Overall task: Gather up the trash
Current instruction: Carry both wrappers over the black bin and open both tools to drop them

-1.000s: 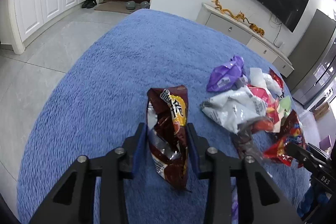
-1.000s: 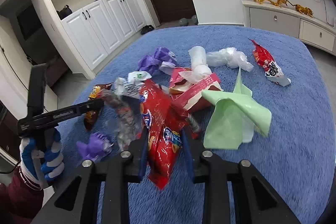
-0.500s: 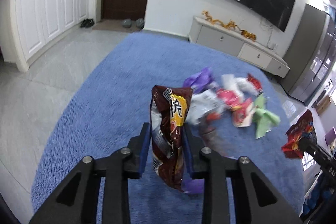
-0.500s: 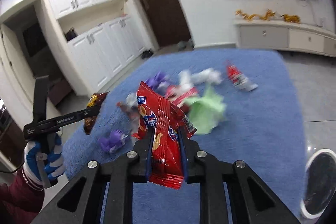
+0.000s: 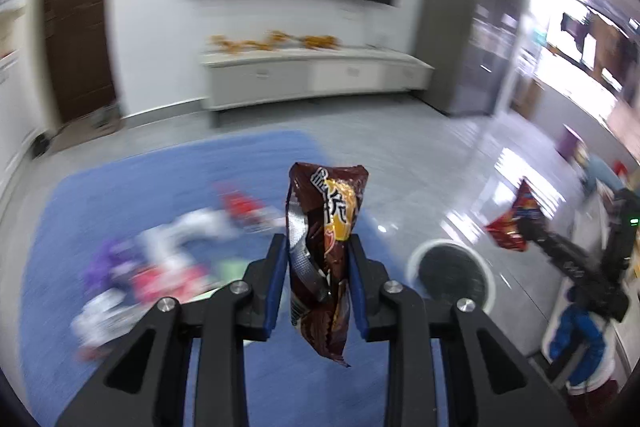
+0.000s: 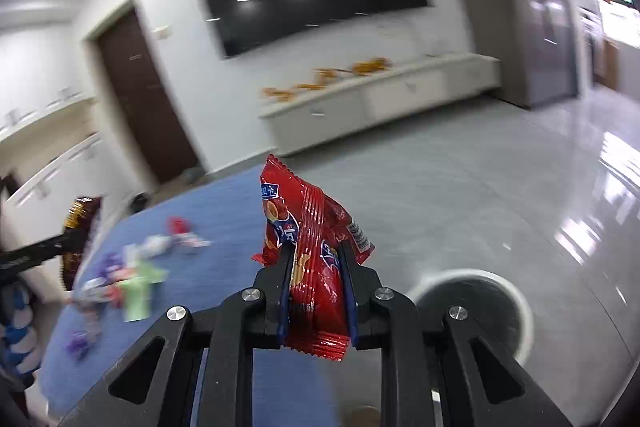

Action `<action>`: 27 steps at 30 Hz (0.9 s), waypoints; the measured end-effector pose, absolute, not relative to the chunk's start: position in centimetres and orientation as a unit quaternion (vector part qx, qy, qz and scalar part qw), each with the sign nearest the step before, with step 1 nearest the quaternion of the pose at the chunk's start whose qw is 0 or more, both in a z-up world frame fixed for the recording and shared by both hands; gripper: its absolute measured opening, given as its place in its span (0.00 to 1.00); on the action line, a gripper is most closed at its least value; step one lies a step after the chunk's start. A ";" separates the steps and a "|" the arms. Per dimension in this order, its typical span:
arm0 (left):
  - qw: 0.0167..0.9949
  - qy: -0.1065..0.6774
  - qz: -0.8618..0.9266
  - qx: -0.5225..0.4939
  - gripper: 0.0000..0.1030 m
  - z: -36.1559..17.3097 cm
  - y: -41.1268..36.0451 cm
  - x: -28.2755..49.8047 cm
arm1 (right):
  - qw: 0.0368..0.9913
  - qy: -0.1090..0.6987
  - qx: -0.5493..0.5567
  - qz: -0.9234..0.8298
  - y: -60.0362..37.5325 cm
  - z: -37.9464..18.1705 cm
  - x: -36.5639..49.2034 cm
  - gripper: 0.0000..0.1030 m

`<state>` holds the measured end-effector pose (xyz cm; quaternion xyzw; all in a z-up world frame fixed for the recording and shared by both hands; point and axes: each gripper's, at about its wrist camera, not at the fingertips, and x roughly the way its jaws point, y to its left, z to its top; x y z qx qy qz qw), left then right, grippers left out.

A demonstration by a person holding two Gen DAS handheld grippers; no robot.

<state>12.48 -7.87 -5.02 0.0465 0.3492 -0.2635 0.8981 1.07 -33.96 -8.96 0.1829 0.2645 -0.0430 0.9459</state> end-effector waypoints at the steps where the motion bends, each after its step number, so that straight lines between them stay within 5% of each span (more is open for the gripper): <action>1: 0.888 0.355 -0.286 0.058 0.27 -5.4 -11.1 13.0 | 0.941 0.273 0.192 -0.063 -35.8 -10.1 1.0 0.19; 16: 0.769 0.482 -0.405 0.112 0.33 -16.7 -36.9 16.8 | 0.864 0.382 0.292 -0.148 -47.2 -26.1 2.5 0.21; 20: 0.743 0.514 -0.414 0.107 0.46 -19.1 -38.9 17.6 | 0.849 0.408 0.300 -0.152 -48.0 -28.5 3.1 0.50; 22: 0.740 0.519 -0.414 0.107 0.54 -19.7 -39.5 17.9 | 0.844 0.415 0.300 -0.158 -48.0 -29.1 3.0 0.53; 27: 0.735 0.529 -0.414 0.099 0.54 -20.0 -39.5 18.5 | 0.840 0.416 0.304 -0.172 -48.0 -28.9 2.1 0.53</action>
